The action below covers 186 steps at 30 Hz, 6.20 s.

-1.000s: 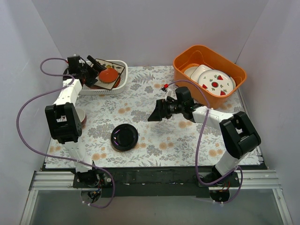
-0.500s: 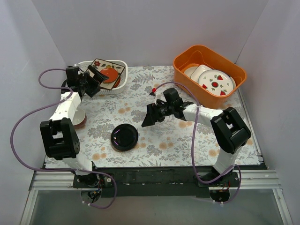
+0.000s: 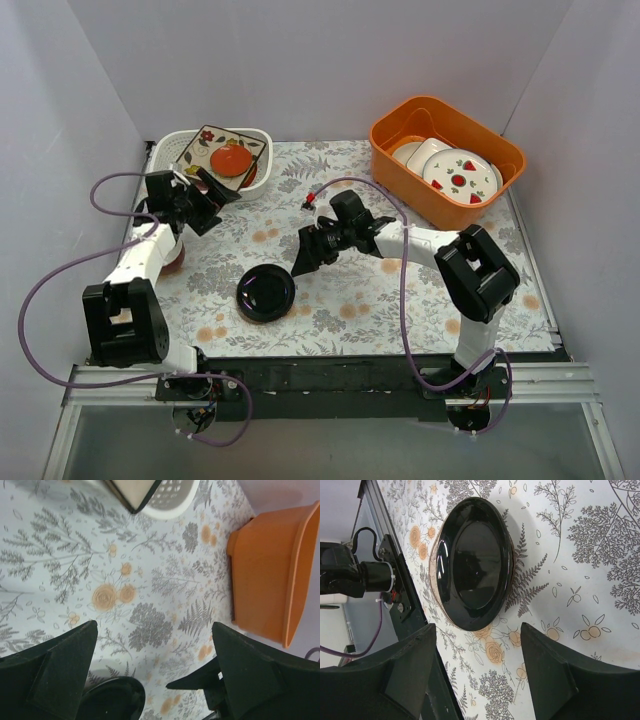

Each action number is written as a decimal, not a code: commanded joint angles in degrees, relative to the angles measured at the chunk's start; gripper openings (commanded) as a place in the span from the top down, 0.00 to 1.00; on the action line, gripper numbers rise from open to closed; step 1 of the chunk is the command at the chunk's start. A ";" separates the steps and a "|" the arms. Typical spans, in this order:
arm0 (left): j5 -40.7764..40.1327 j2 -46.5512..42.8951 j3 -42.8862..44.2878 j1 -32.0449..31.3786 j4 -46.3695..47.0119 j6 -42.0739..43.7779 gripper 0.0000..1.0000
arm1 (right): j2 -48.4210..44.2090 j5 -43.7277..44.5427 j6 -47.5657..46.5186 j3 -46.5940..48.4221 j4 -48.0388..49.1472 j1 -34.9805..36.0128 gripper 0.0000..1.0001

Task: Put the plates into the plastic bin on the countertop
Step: Pick up the plate at the center of the board, then place the plate in the plastic bin.

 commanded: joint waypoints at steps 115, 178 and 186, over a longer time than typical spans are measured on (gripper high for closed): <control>14.08 -2.44 -16.75 -20.43 4.81 7.41 1.00 | -6.88 -1.47 9.53 -13.04 17.91 -10.14 0.95; 1.95 18.47 20.16 -14.55 -0.81 1.01 1.00 | -10.92 0.99 6.46 -15.77 17.03 -12.25 0.08; -0.94 21.72 25.60 -10.15 -0.64 -2.08 1.00 | -9.95 0.38 6.46 -15.24 16.94 -12.25 0.08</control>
